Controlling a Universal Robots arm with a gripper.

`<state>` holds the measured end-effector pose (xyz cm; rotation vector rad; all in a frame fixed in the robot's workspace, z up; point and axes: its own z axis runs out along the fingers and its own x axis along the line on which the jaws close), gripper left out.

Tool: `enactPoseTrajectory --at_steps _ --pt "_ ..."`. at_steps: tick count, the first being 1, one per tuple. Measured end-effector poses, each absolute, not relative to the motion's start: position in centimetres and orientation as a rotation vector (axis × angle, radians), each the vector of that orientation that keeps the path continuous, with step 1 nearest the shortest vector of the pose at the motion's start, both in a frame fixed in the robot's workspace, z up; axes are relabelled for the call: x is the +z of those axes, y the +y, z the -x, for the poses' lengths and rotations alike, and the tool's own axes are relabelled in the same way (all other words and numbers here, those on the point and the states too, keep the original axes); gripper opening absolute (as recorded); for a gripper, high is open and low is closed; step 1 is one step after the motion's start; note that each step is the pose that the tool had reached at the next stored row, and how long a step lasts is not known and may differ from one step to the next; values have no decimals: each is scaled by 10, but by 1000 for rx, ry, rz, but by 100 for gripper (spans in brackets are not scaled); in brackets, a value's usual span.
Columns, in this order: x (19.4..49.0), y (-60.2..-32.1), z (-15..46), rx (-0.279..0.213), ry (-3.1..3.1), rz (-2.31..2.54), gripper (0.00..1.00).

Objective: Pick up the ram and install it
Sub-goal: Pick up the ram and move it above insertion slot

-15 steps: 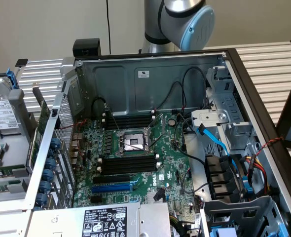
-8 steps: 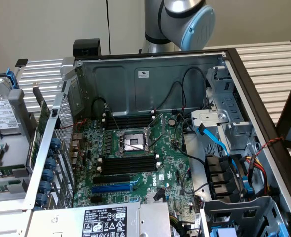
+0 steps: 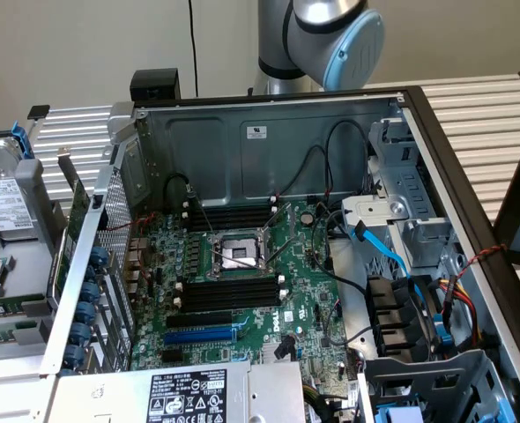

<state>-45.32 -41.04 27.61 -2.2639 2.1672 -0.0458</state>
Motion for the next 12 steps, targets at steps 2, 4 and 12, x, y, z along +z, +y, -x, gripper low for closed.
enactPoseTrajectory --at_steps 2,4,12 --pt "273 -411 453 -47 2169 2263 36" --pt "270 -411 453 -49 2171 2263 36" --pt "256 -411 451 -50 2203 2233 36"
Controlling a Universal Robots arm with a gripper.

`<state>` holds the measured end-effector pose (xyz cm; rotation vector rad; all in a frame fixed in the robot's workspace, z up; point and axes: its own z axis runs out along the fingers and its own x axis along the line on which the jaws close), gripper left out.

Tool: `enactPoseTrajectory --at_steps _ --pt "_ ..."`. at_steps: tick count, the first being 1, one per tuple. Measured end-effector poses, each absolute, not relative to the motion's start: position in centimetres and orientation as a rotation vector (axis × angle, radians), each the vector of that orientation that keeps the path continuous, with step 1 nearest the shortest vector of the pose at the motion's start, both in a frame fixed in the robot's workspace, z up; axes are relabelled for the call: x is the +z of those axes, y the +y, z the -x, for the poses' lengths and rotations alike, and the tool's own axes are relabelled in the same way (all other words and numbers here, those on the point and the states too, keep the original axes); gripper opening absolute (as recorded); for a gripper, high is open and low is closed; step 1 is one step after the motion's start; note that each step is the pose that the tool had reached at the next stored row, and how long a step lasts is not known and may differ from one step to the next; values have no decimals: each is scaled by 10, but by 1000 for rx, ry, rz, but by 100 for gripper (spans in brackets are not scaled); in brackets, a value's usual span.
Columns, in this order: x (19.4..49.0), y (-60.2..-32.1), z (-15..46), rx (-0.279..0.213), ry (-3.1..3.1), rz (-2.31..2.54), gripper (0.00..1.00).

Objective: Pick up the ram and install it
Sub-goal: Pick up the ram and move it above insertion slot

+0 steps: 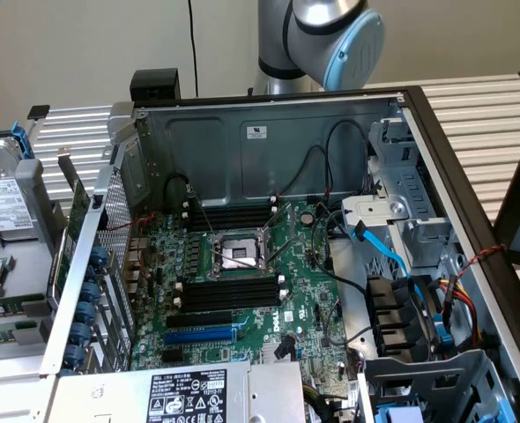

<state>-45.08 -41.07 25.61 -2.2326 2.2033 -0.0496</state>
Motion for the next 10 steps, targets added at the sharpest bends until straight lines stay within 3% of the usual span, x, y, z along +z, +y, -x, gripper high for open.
enactPoseTrajectory --at_steps 10 --pt "238 -411 451 -48 2151 2282 36"
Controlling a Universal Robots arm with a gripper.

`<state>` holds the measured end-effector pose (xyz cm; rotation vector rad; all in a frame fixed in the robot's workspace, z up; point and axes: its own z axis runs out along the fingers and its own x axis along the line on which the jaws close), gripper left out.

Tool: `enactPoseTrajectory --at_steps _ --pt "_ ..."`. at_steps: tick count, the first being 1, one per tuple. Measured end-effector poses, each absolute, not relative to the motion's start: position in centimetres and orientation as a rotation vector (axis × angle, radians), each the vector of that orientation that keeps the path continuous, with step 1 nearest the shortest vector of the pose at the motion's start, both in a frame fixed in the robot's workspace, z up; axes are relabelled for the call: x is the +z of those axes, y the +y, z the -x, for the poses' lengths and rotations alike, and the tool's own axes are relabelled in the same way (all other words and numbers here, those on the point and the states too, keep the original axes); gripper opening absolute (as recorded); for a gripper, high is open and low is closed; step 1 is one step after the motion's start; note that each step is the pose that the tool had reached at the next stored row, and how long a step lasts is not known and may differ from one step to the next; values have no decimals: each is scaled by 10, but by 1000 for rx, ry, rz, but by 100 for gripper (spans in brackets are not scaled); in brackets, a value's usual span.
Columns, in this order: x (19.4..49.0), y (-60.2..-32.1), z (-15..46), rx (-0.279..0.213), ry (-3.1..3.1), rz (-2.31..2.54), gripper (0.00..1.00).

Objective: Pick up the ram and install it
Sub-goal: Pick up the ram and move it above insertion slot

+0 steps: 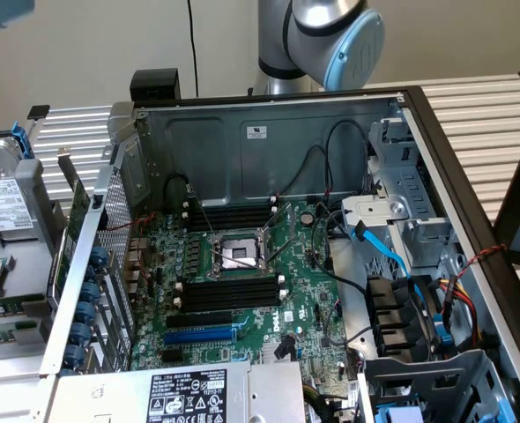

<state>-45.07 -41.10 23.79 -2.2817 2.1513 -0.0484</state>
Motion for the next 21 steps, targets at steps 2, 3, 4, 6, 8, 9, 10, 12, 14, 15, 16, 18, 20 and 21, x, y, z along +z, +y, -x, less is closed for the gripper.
enactPoseTrajectory --at_steps 2,3,4,6,8,9,10,12,14,15,16,18,20,21 --pt "234 -411 451 -48 2151 2282 36" --pt "232 -411 451 -49 2151 2282 36" --pt "231 -411 451 -49 2151 2282 36" --pt "227 -411 451 -48 2151 2282 36" --pt "223 -411 452 -48 2151 2282 36" --pt "222 -411 452 -48 2151 2282 36" --pt "220 -411 452 -47 2152 2282 36" --pt "217 -411 452 -44 2153 2284 36" --pt "214 -411 452 -36 2157 2287 36" --pt "213 -411 452 -34 2157 2288 36" --pt "213 -411 452 -33 2158 2289 36" --pt "211 -411 452 -33 2158 2289 36" --pt "210 -411 452 -33 2158 2289 36" --pt "209 -411 452 -33 2158 2289 36"
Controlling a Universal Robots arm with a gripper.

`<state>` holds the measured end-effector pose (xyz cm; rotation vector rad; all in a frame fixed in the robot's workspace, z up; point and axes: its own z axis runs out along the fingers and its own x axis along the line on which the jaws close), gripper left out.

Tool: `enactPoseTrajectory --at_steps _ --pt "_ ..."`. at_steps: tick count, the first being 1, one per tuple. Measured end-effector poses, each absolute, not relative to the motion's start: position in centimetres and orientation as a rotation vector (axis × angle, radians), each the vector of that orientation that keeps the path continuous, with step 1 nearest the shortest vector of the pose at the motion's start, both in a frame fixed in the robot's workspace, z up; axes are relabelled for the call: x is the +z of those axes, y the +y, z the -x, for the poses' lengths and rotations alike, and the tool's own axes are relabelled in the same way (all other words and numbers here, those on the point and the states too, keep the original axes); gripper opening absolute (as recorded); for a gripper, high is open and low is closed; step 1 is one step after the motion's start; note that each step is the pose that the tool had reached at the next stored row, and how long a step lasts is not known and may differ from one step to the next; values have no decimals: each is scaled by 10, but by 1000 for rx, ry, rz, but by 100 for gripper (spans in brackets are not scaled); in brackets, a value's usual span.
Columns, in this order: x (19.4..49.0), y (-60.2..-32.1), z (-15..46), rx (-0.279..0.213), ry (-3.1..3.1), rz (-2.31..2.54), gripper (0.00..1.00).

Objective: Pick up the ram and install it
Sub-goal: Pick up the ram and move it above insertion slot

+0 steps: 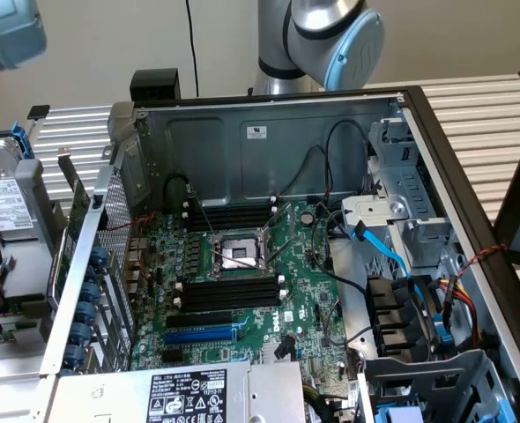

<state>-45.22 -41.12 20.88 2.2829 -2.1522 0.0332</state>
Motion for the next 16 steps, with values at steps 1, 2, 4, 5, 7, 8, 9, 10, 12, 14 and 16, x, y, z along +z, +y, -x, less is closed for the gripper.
enactPoseTrajectory --at_steps 1,2,4,5,7,8,9,10,12,14,16 --pt "208 -411 452 33 -2152 -2283 36" --pt "207 -411 452 33 -2152 -2283 36" --pt "205 -411 452 33 -2152 -2283 36" --pt "204 -411 453 33 -2152 -2283 36" --pt "203 -411 453 33 -2152 -2283 36" --pt "202 -411 453 33 -2152 -2283 36" --pt "201 -411 453 33 -2152 -2283 36" --pt "201 -411 453 33 -2152 -2283 36" --pt "200 -411 454 33 -2152 -2283 28" --pt "200 -412 454 33 -2152 -2283 22" --pt "200 -412 454 33 -2152 -2283 13"
